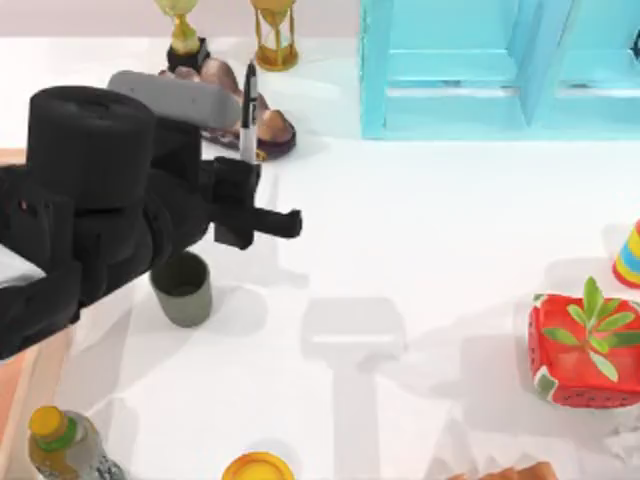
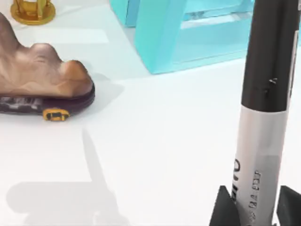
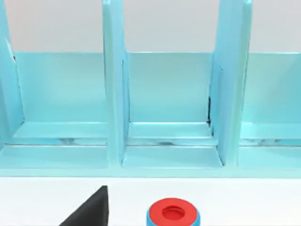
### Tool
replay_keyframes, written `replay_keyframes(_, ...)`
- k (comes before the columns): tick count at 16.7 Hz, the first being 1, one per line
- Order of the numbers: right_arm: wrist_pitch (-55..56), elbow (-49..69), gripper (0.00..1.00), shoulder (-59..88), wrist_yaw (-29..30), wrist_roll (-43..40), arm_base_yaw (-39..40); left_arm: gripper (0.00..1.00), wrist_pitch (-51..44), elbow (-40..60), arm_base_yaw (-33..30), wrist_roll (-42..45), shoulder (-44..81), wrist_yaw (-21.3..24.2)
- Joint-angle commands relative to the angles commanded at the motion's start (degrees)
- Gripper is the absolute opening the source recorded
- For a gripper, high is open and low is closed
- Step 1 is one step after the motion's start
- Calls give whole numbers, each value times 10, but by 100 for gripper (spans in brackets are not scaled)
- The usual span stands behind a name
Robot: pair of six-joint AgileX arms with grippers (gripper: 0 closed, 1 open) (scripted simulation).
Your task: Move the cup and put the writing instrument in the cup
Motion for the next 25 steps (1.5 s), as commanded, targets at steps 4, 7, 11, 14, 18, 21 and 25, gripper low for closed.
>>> replay_keyframes(4, 0, 0, 100, 0, 0, 0, 0, 0, 179, -163, 38, 64, -135, -15)
replay_keyframes(7, 0, 0, 100, 0, 0, 0, 0, 0, 282, -252, 60, 102, -212, -22)
replay_keyframes(11, 0, 0, 100, 0, 0, 0, 0, 0, 348, -310, 74, 127, -262, -26)
replay_keyframes(14, 0, 0, 100, 0, 0, 0, 0, 0, 350, -311, 74, 127, -263, -26)
replay_keyframes(18, 0, 0, 100, 0, 0, 0, 0, 0, 357, -309, 71, 126, -252, -25)
replay_keyframes(21, 0, 0, 100, 0, 0, 0, 0, 0, 403, -302, 71, 124, -198, -21)
replay_keyframes(25, 0, 0, 100, 0, 0, 0, 0, 0, 488, -292, 79, 126, -100, -15)
